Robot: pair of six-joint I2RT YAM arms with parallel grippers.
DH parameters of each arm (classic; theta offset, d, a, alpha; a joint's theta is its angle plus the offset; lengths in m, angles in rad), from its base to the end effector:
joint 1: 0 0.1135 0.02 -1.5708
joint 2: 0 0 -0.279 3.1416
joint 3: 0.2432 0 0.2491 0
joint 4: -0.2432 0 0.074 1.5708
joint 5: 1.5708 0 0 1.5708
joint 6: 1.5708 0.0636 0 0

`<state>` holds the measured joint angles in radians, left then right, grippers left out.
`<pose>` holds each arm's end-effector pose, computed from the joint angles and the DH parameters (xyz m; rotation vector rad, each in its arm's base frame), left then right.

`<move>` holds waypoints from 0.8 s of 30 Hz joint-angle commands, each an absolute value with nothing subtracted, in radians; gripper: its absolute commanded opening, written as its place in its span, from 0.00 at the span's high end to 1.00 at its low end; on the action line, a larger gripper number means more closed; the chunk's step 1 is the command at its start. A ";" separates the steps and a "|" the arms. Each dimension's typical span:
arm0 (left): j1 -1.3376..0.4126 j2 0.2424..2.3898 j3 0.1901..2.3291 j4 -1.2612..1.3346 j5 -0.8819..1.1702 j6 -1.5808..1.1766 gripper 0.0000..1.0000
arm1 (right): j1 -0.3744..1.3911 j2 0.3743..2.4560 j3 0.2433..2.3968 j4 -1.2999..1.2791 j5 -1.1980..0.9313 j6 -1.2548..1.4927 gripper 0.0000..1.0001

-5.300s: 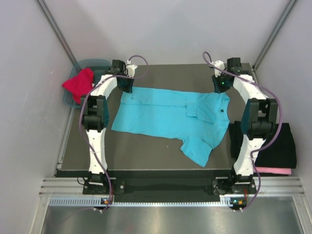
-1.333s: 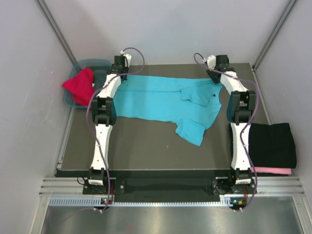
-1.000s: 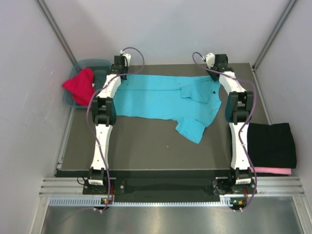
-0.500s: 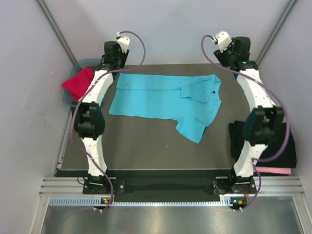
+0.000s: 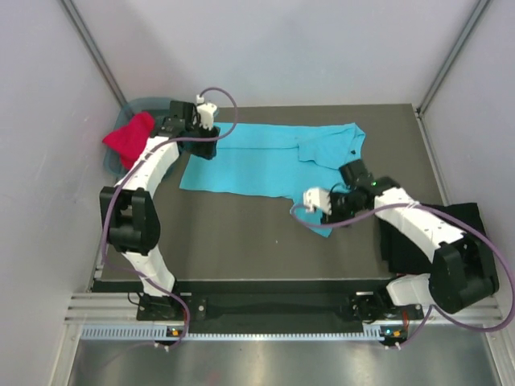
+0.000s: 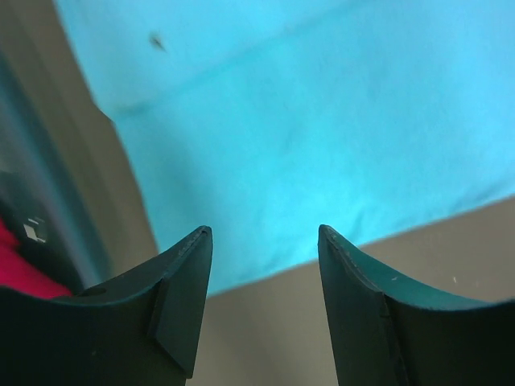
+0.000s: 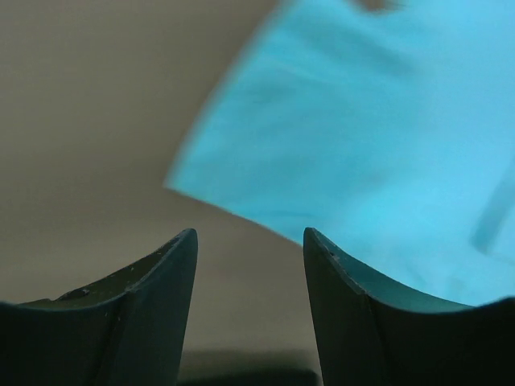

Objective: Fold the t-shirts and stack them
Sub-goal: Fold the tshirt

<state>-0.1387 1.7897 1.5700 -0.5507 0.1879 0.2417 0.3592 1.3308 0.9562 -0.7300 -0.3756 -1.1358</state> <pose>0.4218 -0.0709 0.2966 0.5314 2.2689 -0.1684 0.2357 0.1134 0.2329 -1.8281 1.8021 0.2205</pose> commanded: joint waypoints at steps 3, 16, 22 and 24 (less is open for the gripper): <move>-0.137 1.721 1.513 -0.618 0.230 0.193 0.42 | 0.483 1.255 0.853 -0.775 -0.448 -1.261 0.46; -0.127 1.652 1.364 -0.615 0.203 0.166 0.44 | 0.548 1.361 0.812 -0.727 -0.387 -1.275 0.48; -0.120 1.625 1.347 -0.612 0.181 0.173 0.44 | 0.548 1.376 0.773 -0.700 -0.371 -1.284 0.50; -0.117 1.620 1.342 -0.611 0.179 0.172 0.44 | 0.549 1.393 0.769 -0.684 -0.368 -1.278 0.50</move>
<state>-0.1272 1.6749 1.3537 -0.6292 0.1883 0.1806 0.5304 1.3773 0.7738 -0.7223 -0.3580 -1.2602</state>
